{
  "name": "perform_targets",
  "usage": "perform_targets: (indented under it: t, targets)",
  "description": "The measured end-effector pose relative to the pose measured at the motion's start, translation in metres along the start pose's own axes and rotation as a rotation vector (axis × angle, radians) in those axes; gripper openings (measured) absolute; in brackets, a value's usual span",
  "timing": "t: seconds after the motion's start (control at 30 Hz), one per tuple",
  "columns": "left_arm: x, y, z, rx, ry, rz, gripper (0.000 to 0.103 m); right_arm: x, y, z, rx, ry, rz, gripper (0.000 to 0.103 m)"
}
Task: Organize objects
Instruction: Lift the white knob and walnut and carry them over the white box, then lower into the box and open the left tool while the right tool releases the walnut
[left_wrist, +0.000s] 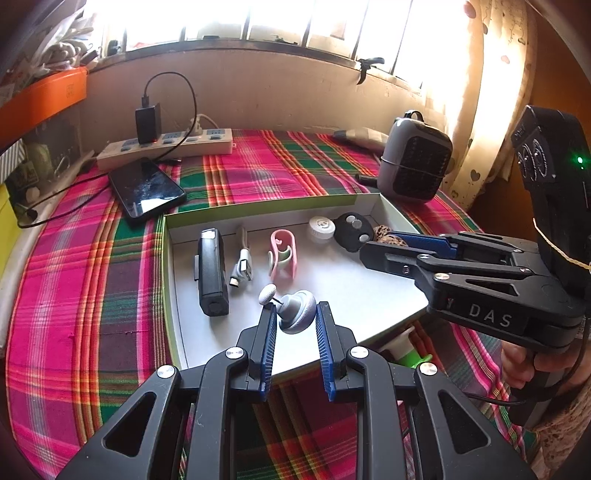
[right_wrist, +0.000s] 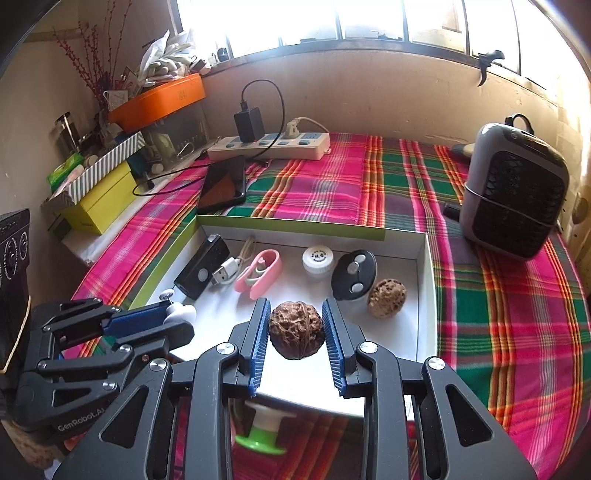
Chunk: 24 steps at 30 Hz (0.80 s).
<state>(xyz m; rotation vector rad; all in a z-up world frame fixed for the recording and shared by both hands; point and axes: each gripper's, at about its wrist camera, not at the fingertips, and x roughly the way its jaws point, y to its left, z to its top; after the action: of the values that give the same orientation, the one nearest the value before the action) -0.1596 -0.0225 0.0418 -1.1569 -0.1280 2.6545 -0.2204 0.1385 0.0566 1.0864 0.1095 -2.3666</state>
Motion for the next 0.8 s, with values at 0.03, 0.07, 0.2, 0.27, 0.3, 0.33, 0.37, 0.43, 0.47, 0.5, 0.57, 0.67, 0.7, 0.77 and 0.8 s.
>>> perform_targets:
  t: [0.03, 0.07, 0.2, 0.27, 0.3, 0.33, 0.37, 0.43, 0.47, 0.5, 0.57, 0.67, 0.7, 0.77, 0.8]
  targets:
    - [0.002, 0.001, 0.001, -0.003, 0.003, 0.0, 0.02, 0.003, 0.0, 0.001, -0.003, 0.005, 0.003, 0.031]
    - [0.004, 0.002, 0.001, -0.006, 0.007, 0.0, 0.02, 0.007, 0.0, 0.003, -0.003, 0.012, 0.005, 0.031]
    - [0.009, 0.006, 0.002, -0.011, 0.019, 0.01, 0.02, 0.019, 0.0, 0.007, -0.009, 0.033, 0.006, 0.031]
    - [0.012, 0.008, 0.003, -0.016, 0.026, 0.014, 0.02, 0.024, -0.001, 0.008, -0.008, 0.044, 0.004, 0.031]
    - [0.013, 0.009, 0.003, -0.018, 0.028, 0.015, 0.02, 0.027, -0.002, 0.009, -0.007, 0.048, 0.005, 0.031]
    - [0.015, 0.009, 0.003, -0.019, 0.03, 0.016, 0.02, 0.029, -0.002, 0.01, -0.006, 0.052, 0.007, 0.031]
    - [0.017, 0.009, 0.003, -0.017, 0.033, 0.017, 0.02, 0.032, -0.002, 0.011, -0.003, 0.057, 0.01, 0.031]
    - [0.021, 0.01, 0.003, -0.016, 0.042, 0.02, 0.02, 0.036, -0.003, 0.013, -0.004, 0.064, 0.01, 0.031]
    - [0.022, 0.01, 0.003, -0.016, 0.046, 0.021, 0.02, 0.039, -0.002, 0.013, -0.006, 0.07, 0.009, 0.031]
    - [0.023, 0.011, 0.003, -0.017, 0.046, 0.022, 0.02, 0.042, -0.002, 0.014, -0.007, 0.073, 0.009, 0.031]
    - [0.024, 0.011, 0.003, -0.013, 0.043, 0.028, 0.02, 0.045, -0.002, 0.014, -0.006, 0.079, 0.01, 0.031]
    - [0.025, 0.013, 0.004, -0.016, 0.041, 0.035, 0.02, 0.051, -0.002, 0.015, -0.004, 0.086, 0.01, 0.031]
    - [0.026, 0.013, 0.005, -0.014, 0.043, 0.043, 0.02, 0.053, -0.002, 0.016, -0.005, 0.088, 0.009, 0.031]
    - [0.028, 0.016, 0.005, -0.018, 0.048, 0.053, 0.02, 0.056, -0.002, 0.017, -0.007, 0.091, 0.006, 0.031]
    - [0.029, 0.018, 0.004, -0.025, 0.049, 0.048, 0.02, 0.057, -0.002, 0.017, -0.007, 0.092, 0.007, 0.031]
